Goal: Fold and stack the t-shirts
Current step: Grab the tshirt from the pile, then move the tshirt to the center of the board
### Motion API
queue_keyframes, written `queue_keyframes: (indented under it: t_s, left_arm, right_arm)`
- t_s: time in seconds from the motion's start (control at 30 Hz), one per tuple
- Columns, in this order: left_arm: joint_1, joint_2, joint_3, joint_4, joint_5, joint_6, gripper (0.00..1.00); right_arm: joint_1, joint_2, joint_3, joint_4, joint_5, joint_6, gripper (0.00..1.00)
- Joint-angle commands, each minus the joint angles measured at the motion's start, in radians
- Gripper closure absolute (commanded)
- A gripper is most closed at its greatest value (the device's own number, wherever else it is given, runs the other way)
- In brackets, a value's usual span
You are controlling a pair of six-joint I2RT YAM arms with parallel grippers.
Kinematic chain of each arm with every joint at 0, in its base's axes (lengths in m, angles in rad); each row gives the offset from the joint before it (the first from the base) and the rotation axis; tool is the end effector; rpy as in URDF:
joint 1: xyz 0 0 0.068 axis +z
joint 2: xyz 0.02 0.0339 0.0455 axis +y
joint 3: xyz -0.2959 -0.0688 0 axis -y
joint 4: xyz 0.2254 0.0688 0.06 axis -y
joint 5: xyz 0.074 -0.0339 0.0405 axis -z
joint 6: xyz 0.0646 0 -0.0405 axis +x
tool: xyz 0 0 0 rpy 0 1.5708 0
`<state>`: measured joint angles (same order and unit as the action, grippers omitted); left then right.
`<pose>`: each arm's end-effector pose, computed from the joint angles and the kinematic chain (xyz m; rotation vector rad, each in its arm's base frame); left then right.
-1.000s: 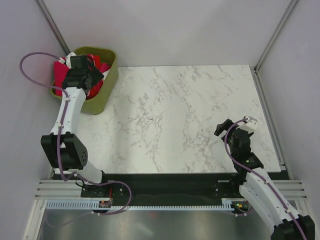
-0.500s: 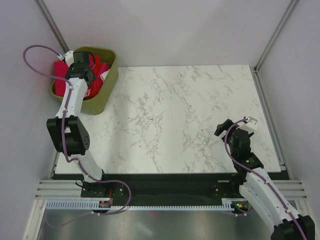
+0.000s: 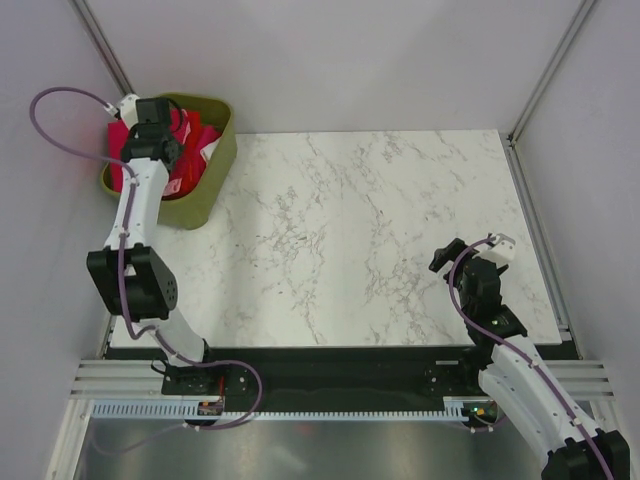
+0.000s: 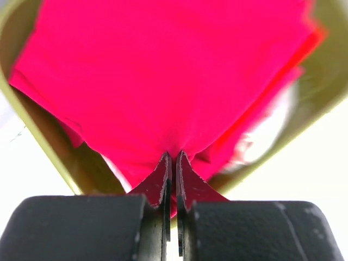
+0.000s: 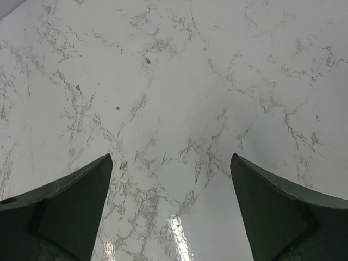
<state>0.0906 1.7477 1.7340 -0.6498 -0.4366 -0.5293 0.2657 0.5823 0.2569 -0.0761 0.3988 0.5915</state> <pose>0.3986 0.0636 0.3801 -0.8813 1.9859 0.2385 0.1306 0.0095 0.2088 0.5666 1.8588 0.1758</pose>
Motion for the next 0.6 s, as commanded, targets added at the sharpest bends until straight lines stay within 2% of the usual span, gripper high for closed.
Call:
queue_keyframes:
  t_s: [0.0,0.1,0.17,0.27,0.3,0.37,0.4,0.5,0.57]
  left_arm:
    - [-0.003,-0.235,0.027,0.068,0.1,-0.13,0.98]
    - [-0.02,-0.318,0.035,0.165,0.269,-0.195,0.98]
    - [-0.061,-0.376,0.058,0.206,0.32,-0.23,0.98]
    - [-0.277,-0.401,0.134,0.21,0.314,-0.21,0.98]
    - [-0.408,-0.402,0.145,0.216,0.285,-0.209,0.98]
    - [-0.52,-0.399,0.13,0.229,0.291,-0.263,0.98]
    - [-0.613,-0.396,0.098,0.272,0.318,-0.29,0.98]
    - [-0.772,-0.344,0.079,0.355,0.373,-0.366,0.98]
    - [-0.83,-0.285,0.116,0.368,0.392,-0.38,0.98]
  right_arm:
    - [0.0,0.008,0.033,0.009,0.017,0.011,0.02]
    - [0.001,0.005,0.031,0.009,0.018,0.011,0.02]
    - [0.001,0.004,0.031,0.009,0.018,0.011,0.02]
    - [0.0,0.011,0.033,0.01,0.018,0.011,0.02]
    - [0.001,0.014,0.035,0.01,0.017,0.011,0.02]
    - [0.001,0.017,0.035,0.01,0.018,0.01,0.02]
    - [0.001,0.016,0.035,0.009,0.018,0.011,0.02]
    - [0.0,0.004,0.03,0.007,0.021,0.011,0.02]
    - [0.001,-0.009,0.028,0.007,0.023,0.011,0.02]
